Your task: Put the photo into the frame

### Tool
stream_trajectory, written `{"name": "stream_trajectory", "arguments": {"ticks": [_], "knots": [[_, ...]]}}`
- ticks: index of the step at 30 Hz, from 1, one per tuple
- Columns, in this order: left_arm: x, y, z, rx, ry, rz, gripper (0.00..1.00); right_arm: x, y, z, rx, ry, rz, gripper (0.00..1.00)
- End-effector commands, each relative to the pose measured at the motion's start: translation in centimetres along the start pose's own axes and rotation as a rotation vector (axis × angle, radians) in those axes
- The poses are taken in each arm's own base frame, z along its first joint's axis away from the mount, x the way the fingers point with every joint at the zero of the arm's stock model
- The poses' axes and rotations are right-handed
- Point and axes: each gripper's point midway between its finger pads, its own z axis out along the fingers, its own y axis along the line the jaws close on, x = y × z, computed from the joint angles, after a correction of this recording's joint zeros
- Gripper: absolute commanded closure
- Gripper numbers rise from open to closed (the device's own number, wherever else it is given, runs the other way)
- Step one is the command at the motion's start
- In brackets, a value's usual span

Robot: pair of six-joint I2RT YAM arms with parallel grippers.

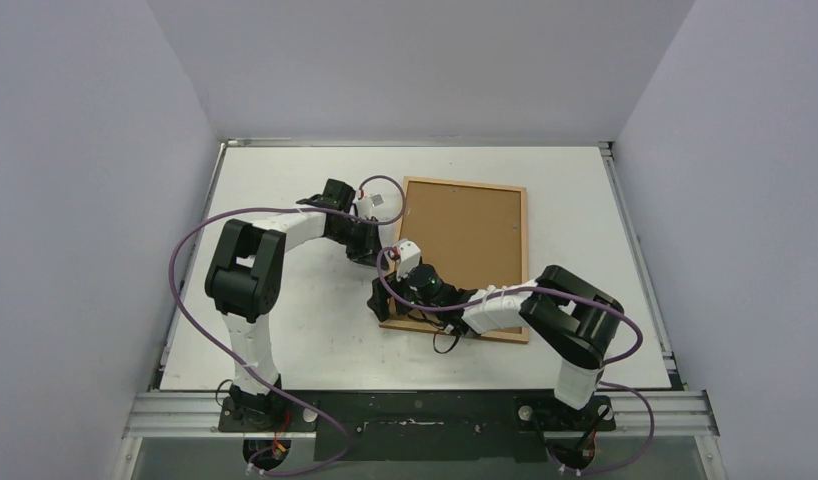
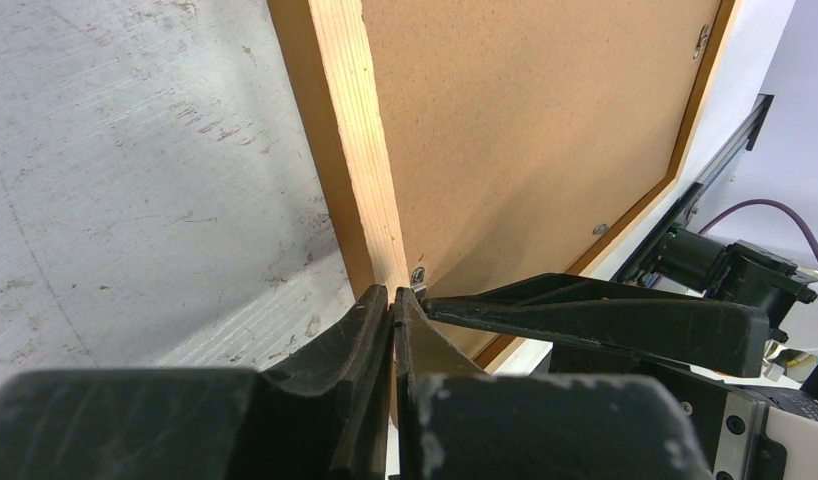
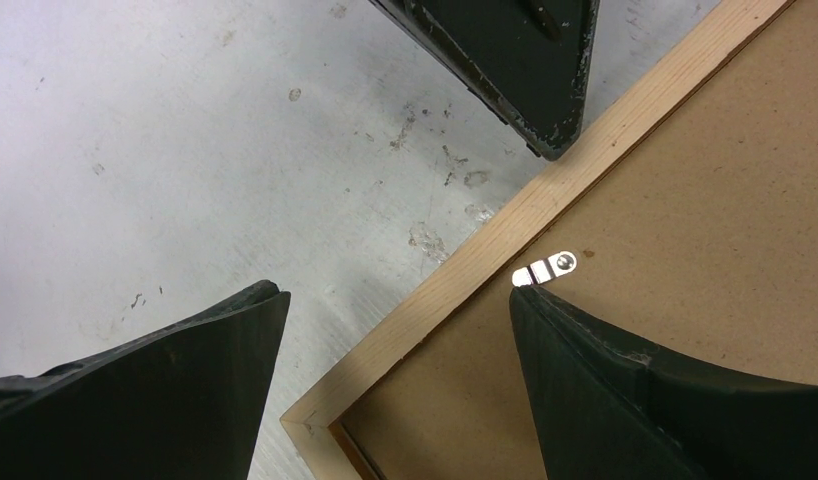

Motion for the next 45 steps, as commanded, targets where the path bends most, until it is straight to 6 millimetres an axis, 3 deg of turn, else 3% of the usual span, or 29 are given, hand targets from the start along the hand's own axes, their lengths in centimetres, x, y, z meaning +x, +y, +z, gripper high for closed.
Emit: {"name": "stream_trajectory", "arguments": {"ticks": [1, 12, 16, 22, 27, 32, 38, 45], "knots": [[-0.3, -0.7, 0.0, 0.028, -0.001, 0.019, 0.96, 0.1, 0.0, 0.8, 0.012, -0.004, 0.001, 0.16], [0.1, -0.5, 0.3, 0.033, 0.011, 0.013, 0.98, -0.3, 0.0, 1.4, 0.018, -0.028, 0.003, 0.16], [0.2, -0.5, 0.4, 0.036, 0.014, 0.012, 0.99, -0.5, -0.8, 1.4, 0.062, -0.044, -0.007, 0.16], [0.2, -0.5, 0.6, 0.037, 0.017, 0.009, 0.99, -1.8, -0.6, 1.2, 0.102, -0.103, -0.061, 0.17], [0.4, -0.6, 0.5, 0.043, 0.018, 0.004, 1.0, -4.2, 0.7, -1.2, 0.101, -0.17, -0.052, 0.12], [0.5, -1.0, 0.7, 0.077, 0.01, -0.02, 1.0, -7.1, 0.8, -4.6, 0.085, -0.194, 0.12, 0.08], [1.5, -1.4, 2.0, 0.128, 0.037, -0.027, 1.0, -8.6, -2.6, -9.2, 0.069, -0.199, 0.357, 0.04], [2.6, -4.0, 3.7, 0.209, 0.038, 0.025, 1.0, -9.0, -6.4, -12.1, 0.096, -0.18, 0.471, 0.0]]}}
